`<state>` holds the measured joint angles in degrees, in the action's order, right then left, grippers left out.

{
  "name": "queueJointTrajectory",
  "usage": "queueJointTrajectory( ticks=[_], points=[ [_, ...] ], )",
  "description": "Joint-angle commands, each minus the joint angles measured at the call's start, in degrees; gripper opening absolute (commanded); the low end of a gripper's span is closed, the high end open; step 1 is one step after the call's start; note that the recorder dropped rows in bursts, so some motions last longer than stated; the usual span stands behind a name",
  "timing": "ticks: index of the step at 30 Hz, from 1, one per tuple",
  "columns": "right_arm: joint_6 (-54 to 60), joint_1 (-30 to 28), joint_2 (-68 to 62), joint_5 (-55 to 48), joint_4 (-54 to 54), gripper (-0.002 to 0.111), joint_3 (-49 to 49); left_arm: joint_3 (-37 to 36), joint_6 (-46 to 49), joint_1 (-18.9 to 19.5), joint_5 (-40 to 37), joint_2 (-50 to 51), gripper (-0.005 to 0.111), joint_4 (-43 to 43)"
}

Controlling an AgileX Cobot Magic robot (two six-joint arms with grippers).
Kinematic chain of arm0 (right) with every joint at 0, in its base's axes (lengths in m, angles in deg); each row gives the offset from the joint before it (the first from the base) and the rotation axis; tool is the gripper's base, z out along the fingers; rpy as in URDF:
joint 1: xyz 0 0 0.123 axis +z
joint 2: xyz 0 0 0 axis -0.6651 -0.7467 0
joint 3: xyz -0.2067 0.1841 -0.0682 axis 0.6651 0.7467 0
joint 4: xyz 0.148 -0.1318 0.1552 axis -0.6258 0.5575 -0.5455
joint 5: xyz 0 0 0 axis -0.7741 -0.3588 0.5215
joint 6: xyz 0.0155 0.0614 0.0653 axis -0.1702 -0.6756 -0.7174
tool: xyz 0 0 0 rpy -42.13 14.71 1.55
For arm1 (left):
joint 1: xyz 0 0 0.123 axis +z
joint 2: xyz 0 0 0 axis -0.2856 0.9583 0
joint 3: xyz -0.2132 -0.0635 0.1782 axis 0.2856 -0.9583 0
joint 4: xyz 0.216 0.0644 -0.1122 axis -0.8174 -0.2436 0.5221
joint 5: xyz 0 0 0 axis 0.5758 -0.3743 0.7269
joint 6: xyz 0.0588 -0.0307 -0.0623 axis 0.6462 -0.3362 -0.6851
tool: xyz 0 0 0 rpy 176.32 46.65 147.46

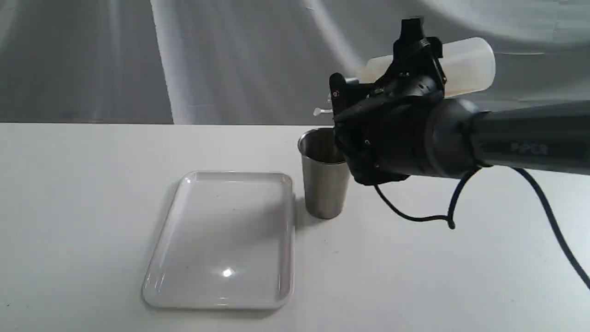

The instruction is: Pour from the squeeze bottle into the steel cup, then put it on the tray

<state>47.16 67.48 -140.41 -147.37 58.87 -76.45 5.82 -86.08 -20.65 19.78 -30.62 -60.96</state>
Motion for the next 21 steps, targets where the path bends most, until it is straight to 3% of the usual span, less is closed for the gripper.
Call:
queueJointTrajectory(
  ticks=[1, 21],
  points=[
    [1.0, 0.2, 1.7, -0.8, 2.6, 0.057, -0.6, -0.3, -0.1, -0.2, 0.4, -0.3, 0.008, 0.0],
    [11.8, 0.2, 1.9, -0.3, 2.6, 0.057, -0.6, -0.3, -0.1, -0.2, 0.4, -0.3, 0.008, 0.0]
  ],
)
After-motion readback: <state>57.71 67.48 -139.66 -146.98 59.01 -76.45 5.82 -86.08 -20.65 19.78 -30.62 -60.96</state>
